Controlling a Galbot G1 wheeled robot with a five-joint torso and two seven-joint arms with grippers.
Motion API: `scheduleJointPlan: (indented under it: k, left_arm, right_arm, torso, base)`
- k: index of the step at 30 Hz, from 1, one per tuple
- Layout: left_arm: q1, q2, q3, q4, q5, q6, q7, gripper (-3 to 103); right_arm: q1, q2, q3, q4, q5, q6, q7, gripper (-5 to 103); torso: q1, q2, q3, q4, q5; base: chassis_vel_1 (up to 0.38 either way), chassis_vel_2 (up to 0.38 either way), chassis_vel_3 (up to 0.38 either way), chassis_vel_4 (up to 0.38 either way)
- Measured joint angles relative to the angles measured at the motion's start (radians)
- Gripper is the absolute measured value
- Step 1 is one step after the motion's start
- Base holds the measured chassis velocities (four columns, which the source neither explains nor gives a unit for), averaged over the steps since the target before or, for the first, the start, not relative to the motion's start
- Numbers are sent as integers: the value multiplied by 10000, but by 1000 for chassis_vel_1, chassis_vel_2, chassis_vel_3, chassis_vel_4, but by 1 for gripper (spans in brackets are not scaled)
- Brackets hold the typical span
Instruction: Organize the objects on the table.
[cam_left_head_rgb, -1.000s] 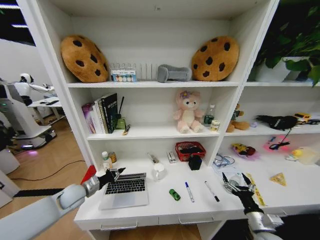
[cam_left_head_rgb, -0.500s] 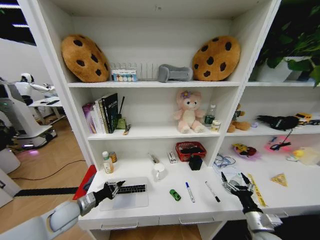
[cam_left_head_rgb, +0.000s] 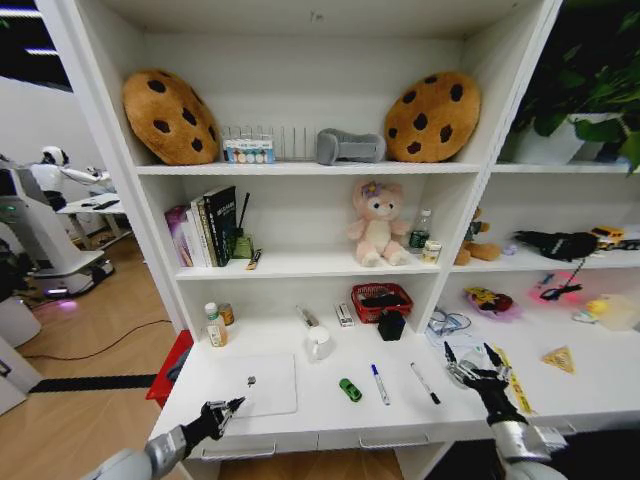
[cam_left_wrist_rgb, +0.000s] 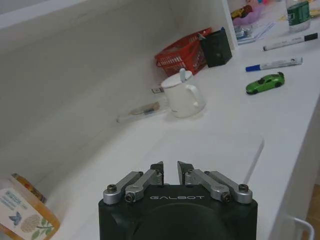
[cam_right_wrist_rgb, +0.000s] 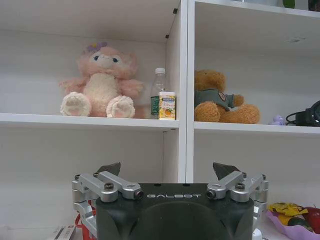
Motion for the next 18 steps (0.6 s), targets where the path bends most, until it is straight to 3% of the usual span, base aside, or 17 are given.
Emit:
scheduleJointPlan:
  k: [2,4,5,8,9,11,13,18]
  left_arm:
    - [-68,-156,-250,-56,-247,39,-130,23]
    - [-124,-654,-1073,-182,-912,196,-411,39]
    - [-124,-654,-1073,-182,-912,196,-411,39]
    - [175,-1265,-2369,-323,-1661,444,-550,55]
    - [175,-1265,-2369,-323,-1661,444,-550,55]
    - [534,-1593,-3102,-331,-1924,534,-549,66]
    - [731,-1741,-3438,-331,-2016,545,-542,66]
    - [1662,-2521,-5113,-287,-2528,546,-490,88]
  right_arm:
    - [-8,17,-24,26,-29,-18,6,100]
    - [-57,62,-51,116,-84,-75,34,100]
    - [-57,62,-51,116,-84,-75,34,100]
    - [-126,-3,-46,180,-116,-109,58,100]
    - [-126,-3,-46,180,-116,-109,58,100]
    - [-131,-93,-29,222,-115,-136,91,100]
    - [-132,-144,-25,241,-114,-148,99,100]
    - [-154,-254,-29,300,-131,-177,110,100]
  torso:
    - [0,0,0,0,0]
    - [0,-1,0,-1,-2]
    - [0,-1,0,-1,-2]
    - [2,-1,0,-3,0]
    - [2,-1,0,-3,0]
    - [1,-1,0,-2,0]
    - [2,0,0,-1,-1]
    - [2,0,0,0,-1]
  base:
    - [0,0,0,0]
    - [0,0,0,0]
    - [0,0,0,0]
    - [0,0,0,0]
    - [0,0,0,0]
    - [0,0,0,0]
    - [0,0,0,0]
    - [0,0,0,0]
